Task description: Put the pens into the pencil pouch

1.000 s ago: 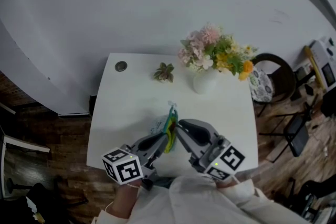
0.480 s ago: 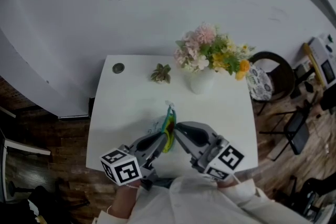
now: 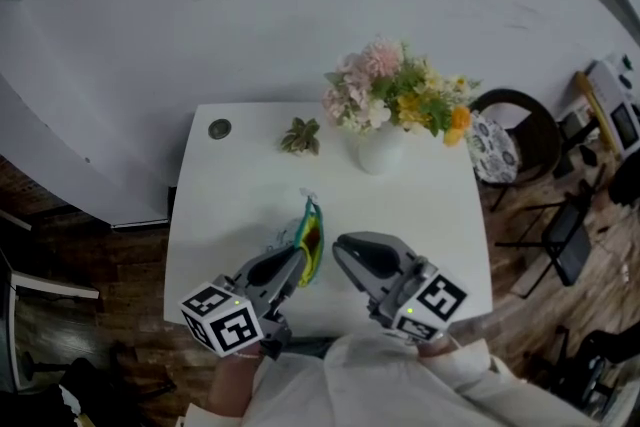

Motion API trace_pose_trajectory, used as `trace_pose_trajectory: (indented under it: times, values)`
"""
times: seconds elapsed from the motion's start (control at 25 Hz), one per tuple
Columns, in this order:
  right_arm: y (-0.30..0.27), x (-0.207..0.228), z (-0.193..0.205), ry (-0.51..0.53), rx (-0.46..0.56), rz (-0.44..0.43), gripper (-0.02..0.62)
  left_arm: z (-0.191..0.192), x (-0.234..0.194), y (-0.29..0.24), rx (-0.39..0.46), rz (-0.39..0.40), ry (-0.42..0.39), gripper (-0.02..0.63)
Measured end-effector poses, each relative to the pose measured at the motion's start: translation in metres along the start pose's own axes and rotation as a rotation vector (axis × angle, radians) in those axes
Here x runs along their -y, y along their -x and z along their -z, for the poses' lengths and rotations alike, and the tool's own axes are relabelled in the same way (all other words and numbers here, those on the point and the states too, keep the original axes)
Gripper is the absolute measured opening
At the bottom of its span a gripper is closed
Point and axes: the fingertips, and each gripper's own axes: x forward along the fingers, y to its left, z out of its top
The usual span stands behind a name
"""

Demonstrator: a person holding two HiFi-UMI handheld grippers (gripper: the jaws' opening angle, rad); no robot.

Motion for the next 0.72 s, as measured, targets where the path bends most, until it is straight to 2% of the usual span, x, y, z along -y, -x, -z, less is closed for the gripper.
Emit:
trace_pose_trajectory:
  times: [0.16, 0.44, 0.72]
  values:
    - [0.005, -0.002, 0.011, -0.006, -0.034, 0.016, 0.034, -0.006, -0.008, 0.010, 0.021, -0.042, -0.007, 0.028]
    - [0.016, 0.009, 0.018, -0.036, -0.043, 0.083, 0.034, -0.013, -0.020, 0.019, -0.042, -0.120, -0.155, 0.028]
    - [0.026, 0.017, 0.032, -0.057, -0.090, 0.149, 0.034, 0.007, -0.019, 0.010, -0.072, -0.071, -0.137, 0.028]
